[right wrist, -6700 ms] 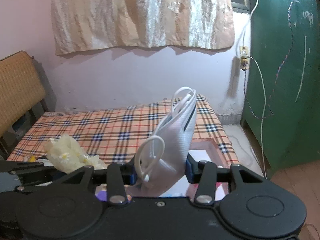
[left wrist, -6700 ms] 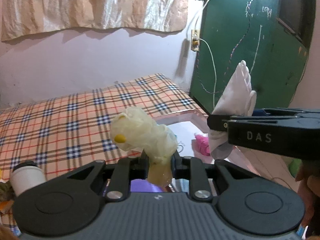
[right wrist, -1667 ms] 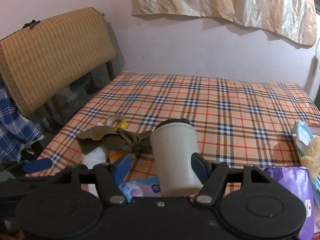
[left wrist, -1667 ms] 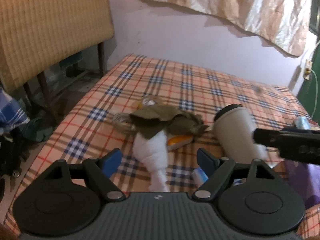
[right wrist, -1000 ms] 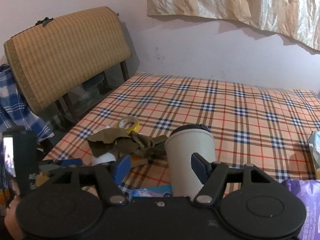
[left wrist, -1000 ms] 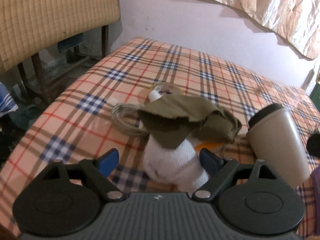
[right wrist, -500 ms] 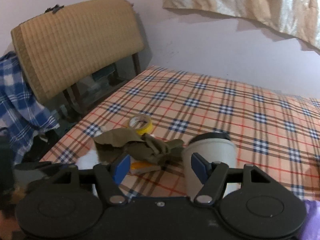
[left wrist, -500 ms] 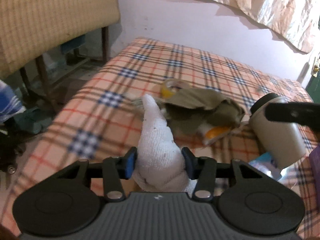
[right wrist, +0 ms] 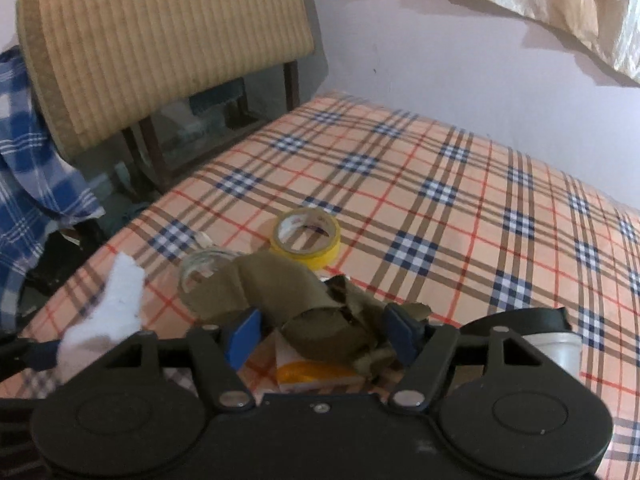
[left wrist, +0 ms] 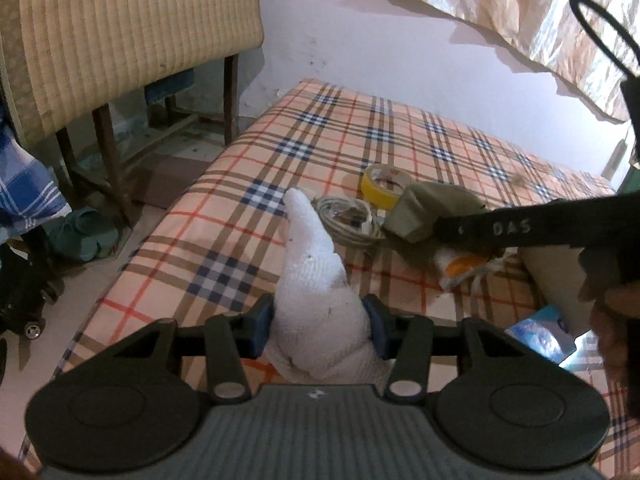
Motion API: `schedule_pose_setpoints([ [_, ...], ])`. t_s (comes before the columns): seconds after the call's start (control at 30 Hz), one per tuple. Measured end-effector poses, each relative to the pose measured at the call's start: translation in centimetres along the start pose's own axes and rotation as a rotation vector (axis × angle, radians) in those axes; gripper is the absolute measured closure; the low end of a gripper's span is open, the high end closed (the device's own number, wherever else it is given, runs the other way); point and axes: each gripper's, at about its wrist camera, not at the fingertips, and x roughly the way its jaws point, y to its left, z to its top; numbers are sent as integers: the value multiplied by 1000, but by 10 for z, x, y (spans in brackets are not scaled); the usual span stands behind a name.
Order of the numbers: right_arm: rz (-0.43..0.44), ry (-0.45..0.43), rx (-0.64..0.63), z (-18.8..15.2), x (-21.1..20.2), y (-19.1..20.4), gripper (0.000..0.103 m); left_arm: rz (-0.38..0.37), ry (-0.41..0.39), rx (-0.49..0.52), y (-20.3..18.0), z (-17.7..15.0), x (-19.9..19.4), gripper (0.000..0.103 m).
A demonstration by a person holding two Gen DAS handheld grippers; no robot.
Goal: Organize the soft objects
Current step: 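Grasp the white knitted cloth with the left gripper while the right gripper grasps the olive cloth, then lift and carry the white cloth and olive cloth toward the white tray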
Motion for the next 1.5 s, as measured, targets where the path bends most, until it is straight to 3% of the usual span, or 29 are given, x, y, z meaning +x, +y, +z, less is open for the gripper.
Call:
schedule_pose_setpoints([
  [0.03, 9, -4, 11, -2, 2, -2, 41, -2, -1, 0, 0, 0, 0, 52],
  [0.13, 22, -28, 40, -3, -2, -9, 62, -6, -7, 0, -2, 3, 0, 52],
  [0.33, 42, -136, 68, 5, -48, -19, 63, -5, -35, 6, -8, 10, -11, 52],
  [0.67, 33, -245, 70, 14, -137, -32, 63, -5, -105, 35, -26, 34, -46, 52],
  [1.1, -28, -274, 111, -2, -197, -50, 63, -46, -142, 87, -67, 47, -80, 52],
  [1.5, -86, -274, 163, -23, -224, -79, 63, -98, -134, 144, -108, 47, -86, 52],
])
